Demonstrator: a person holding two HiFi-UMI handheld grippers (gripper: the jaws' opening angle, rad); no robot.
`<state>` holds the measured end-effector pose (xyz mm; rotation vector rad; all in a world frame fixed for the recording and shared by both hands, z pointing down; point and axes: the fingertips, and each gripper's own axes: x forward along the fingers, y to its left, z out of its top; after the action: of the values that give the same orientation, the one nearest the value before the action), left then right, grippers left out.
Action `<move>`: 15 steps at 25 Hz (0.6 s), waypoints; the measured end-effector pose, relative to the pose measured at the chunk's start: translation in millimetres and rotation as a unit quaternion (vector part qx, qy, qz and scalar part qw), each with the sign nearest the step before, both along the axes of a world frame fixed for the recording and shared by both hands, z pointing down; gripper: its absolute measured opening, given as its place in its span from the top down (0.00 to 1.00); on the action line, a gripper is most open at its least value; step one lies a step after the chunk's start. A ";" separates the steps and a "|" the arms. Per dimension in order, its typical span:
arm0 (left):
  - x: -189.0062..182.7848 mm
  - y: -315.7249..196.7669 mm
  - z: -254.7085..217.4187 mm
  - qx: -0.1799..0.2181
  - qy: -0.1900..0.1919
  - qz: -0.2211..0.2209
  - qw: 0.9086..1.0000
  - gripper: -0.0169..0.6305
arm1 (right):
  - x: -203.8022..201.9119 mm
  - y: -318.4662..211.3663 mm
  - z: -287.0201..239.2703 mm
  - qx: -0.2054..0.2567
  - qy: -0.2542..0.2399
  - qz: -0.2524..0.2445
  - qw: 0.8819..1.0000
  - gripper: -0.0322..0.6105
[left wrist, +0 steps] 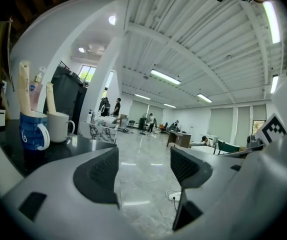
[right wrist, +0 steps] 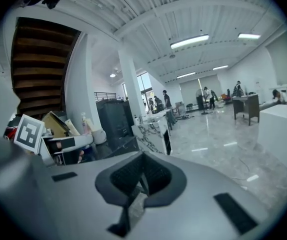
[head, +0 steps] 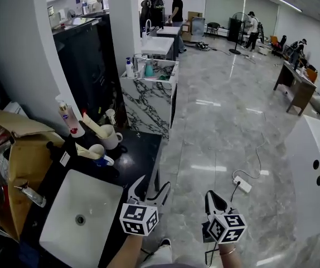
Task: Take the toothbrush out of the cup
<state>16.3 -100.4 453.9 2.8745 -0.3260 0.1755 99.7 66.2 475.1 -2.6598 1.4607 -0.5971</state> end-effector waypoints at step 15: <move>-16.2 -106.2 -12.3 0.021 0.000 -0.232 0.972 0.49 | 65.4 -147.3 -21.7 0.030 -0.003 -0.179 0.983 0.95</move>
<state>0.1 -206.6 441.5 2.7434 -0.9940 0.0823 165.1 -81.0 453.4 -2.3600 1.9404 -0.5678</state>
